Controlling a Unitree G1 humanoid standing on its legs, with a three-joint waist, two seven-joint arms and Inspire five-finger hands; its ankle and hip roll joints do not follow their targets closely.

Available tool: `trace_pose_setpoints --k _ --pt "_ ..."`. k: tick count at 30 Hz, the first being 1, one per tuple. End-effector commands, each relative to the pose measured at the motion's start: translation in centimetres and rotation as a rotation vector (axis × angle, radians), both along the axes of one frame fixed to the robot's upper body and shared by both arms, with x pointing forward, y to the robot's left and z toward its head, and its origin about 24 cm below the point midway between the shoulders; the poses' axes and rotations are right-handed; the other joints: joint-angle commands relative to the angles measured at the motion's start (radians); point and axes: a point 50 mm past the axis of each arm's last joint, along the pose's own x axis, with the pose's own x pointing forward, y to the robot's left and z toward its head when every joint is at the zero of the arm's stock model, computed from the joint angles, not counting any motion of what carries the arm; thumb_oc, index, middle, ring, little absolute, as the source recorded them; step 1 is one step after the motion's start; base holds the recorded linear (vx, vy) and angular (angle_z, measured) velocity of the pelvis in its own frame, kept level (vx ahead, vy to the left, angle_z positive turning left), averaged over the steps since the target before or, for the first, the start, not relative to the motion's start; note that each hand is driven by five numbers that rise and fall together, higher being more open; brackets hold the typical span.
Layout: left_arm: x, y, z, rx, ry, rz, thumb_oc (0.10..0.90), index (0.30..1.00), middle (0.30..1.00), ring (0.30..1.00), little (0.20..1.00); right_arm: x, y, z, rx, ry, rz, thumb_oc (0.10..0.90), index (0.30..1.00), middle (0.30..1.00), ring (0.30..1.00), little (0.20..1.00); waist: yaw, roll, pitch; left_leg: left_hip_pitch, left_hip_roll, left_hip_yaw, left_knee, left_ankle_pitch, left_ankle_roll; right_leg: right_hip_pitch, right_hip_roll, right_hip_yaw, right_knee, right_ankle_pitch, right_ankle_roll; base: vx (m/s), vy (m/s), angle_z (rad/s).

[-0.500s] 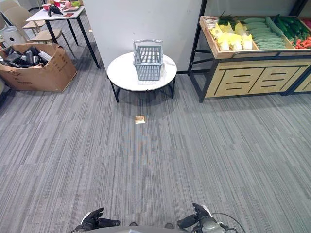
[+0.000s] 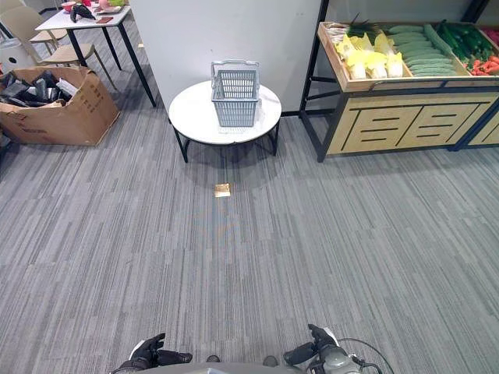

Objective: Get the vegetables into the basket

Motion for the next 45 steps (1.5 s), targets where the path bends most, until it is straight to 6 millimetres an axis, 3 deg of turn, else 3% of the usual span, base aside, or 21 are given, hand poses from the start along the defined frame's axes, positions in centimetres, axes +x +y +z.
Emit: trace_pose_setpoints --k 1,21,27,28,31,34,36,38,41,44,45 --pt "-1.5 -0.7 -0.5 -0.003 0.070 -0.004 0.900 1.000 1.000 1.000 1.000 0.3 -0.7 0.2 -0.032 -0.002 0.041 0.900 1.000 1.000 1.000 1.000 0.014 -0.024 -0.002 -0.022 0.037 -0.030 -0.003 0.009 -0.054 -0.062 -0.077 -0.011 -0.001 0.062 0.101 0.00 0.000 0.00" --pt "-0.2 0.1 -0.1 0.023 0.027 0.020 0.900 1.000 1.000 1.000 1.000 1.4 -1.2 0.6 -0.038 -0.043 0.024 0.900 1.000 1.000 1.000 1.000 0.012 -0.030 0.035 -0.039 0.073 -0.046 -0.002 0.027 -0.070 -0.072 -0.049 -0.020 -0.001 0.043 0.075 0.03 -0.041 0.01" --pt "0.2 0.3 0.0 0.009 0.007 0.082 0.900 1.000 1.000 1.000 1.000 1.9 -1.7 0.9 -0.057 -0.064 0.038 0.900 1.000 1.000 1.000 1.000 0.011 -0.031 0.071 -0.091 0.098 -0.073 0.112 0.046 -0.087 -0.075 -0.014 -0.022 0.029 0.013 0.038 0.04 -0.151 0.06" --pt "0.4 0.3 0.1 0.002 -0.004 0.105 0.900 1.000 1.000 1.000 1.000 1.9 -2.0 1.0 -0.068 -0.067 0.047 0.900 1.000 1.000 1.000 1.000 0.012 -0.034 0.082 -0.122 0.086 -0.087 0.184 0.057 -0.090 -0.070 -0.013 -0.028 0.033 0.009 0.030 0.04 -0.126 0.18" --pt "1.2 0.2 0.2 -0.006 -0.039 0.125 0.900 1.000 1.000 1.000 1.000 2.2 -2.3 1.2 -0.085 -0.076 0.058 0.900 1.000 1.000 1.000 1.000 0.018 -0.034 0.094 -0.148 0.053 -0.126 0.211 0.067 -0.081 -0.065 -0.014 -0.024 0.035 0.004 0.028 0.04 -0.025 0.12" --pt "1.6 0.2 0.3 -0.002 -0.048 0.104 0.900 1.000 1.000 1.000 1.000 2.4 -3.0 1.4 -0.106 -0.075 0.057 0.900 1.000 1.000 1.000 1.000 0.017 -0.035 0.094 -0.196 0.030 -0.136 0.145 0.062 -0.067 -0.064 -0.028 -0.023 0.037 -0.005 0.038 0.07 0.056 0.02" --pt "1.5 0.0 0.3 -0.006 -0.045 0.102 0.900 1.000 1.000 1.000 1.000 2.2 -3.3 1.4 -0.113 -0.068 0.054 0.900 1.000 1.000 1.000 1.000 0.018 -0.030 0.087 -0.234 0.037 -0.116 0.084 0.088 -0.066 -0.057 -0.033 -0.023 0.034 -0.016 0.043 0.13 0.110 0.09" --pt "1.4 -0.1 0.2 -0.007 -0.045 0.101 0.900 1.000 1.000 1.000 1.000 2.2 -3.4 1.5 -0.118 -0.069 0.047 0.900 1.000 1.000 1.000 1.000 0.030 -0.020 0.083 -0.292 0.045 -0.091 0.035 0.154 -0.076 -0.036 -0.035 -0.011 0.031 -0.032 0.048 0.17 0.151 0.08" --pt "0.8 0.2 0.2 0.001 -0.032 0.109 0.900 1.000 1.000 1.000 1.000 1.8 -3.3 1.3 -0.106 -0.056 0.031 0.900 1.000 1.000 1.000 1.000 0.058 -0.015 0.070 -0.329 0.044 -0.080 -0.002 0.189 -0.088 0.018 -0.040 0.040 0.038 -0.064 0.060 0.29 0.269 -0.25" --pt "0.2 0.5 0.1 0.021 -0.002 0.070 0.900 1.000 1.000 1.000 1.000 0.9 -2.6 0.8 -0.086 -0.025 0.031 0.900 1.000 1.000 1.000 1.000 0.056 -0.031 0.029 -0.284 0.033 -0.053 -0.003 0.167 -0.061 0.027 -0.080 0.065 0.079 -0.072 0.095 0.30 0.457 -0.84" --pt "0.4 1.0 0.2 0.041 0.003 0.011 0.900 1.000 1.000 1.000 1.000 0.9 -1.6 0.5 -0.055 -0.013 0.035 0.900 1.000 1.000 1.000 1.000 0.057 -0.059 0.013 -0.245 0.010 -0.013 -0.003 0.127 -0.024 -0.002 -0.123 0.095 0.111 -0.020 0.135 0.24 0.584 -0.86"
